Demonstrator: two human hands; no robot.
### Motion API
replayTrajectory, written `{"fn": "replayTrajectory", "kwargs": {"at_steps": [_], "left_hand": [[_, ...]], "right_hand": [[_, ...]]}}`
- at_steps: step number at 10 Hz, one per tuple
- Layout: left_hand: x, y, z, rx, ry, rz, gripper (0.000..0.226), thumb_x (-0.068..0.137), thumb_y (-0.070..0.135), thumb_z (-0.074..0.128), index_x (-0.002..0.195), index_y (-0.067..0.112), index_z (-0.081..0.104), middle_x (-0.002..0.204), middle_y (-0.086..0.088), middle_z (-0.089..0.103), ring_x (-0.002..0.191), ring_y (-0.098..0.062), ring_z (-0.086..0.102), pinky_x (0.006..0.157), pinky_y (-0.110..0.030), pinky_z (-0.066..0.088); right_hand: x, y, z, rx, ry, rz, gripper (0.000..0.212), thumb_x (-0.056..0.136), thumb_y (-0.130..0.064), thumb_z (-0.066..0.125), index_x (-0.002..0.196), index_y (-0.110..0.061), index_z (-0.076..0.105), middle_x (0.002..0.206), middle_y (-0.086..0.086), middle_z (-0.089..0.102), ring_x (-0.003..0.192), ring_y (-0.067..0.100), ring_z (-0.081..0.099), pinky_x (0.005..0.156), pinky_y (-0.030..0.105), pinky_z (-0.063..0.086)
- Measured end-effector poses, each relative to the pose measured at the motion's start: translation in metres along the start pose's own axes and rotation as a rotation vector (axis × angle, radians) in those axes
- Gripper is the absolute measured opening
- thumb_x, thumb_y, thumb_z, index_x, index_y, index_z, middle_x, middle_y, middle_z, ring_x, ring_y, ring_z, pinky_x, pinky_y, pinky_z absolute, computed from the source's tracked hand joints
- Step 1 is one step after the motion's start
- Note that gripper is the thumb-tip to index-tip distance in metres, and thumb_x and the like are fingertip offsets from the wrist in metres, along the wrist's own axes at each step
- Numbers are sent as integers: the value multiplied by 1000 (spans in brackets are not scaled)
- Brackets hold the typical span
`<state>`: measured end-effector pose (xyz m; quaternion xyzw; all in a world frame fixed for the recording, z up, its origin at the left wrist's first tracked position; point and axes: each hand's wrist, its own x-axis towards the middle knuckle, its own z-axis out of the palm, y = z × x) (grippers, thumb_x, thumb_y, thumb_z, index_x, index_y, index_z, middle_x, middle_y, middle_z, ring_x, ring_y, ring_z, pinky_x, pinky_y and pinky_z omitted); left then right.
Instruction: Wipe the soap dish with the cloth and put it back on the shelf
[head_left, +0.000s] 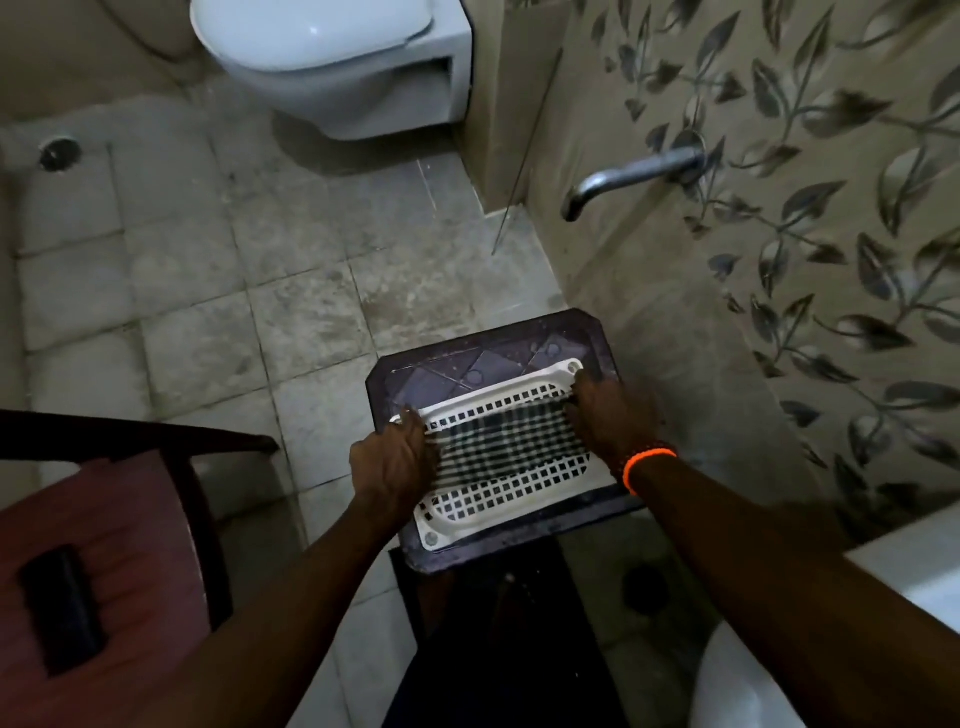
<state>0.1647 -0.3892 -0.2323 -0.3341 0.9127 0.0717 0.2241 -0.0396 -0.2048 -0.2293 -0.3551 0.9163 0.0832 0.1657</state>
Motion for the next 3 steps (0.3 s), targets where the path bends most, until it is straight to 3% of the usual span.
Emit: {"fn": "replayTrajectory", "kwargs": {"at_steps": [1, 2, 3], "left_hand": [[-11, 0, -6, -19, 44, 40, 65, 103, 51, 40, 155, 12, 34, 130, -13, 68, 108, -35, 69, 86, -40, 52], [-16, 16, -37, -58, 118, 122, 62, 102, 45, 45, 152, 8, 41, 129, -18, 68, 106, -39, 69, 80, -43, 55], [-23, 34, -78, -96, 280, 235, 54, 94, 40, 60, 131, 1, 59, 115, -26, 67, 93, -45, 68, 70, -48, 57]], "right_hand": [[-16, -7, -14, 153, 83, 18, 30, 96, -33, 55, 116, -12, 60, 108, 18, 70, 101, 41, 67, 81, 46, 55], [-43, -20, -43, 161, 226, 10, 26, 94, -28, 59, 102, -6, 69, 84, 21, 74, 84, 41, 72, 74, 42, 58], [-74, -40, -81, 97, 442, -37, 23, 93, -27, 60, 93, -9, 74, 64, 13, 69, 52, 31, 65, 51, 34, 52]]}}
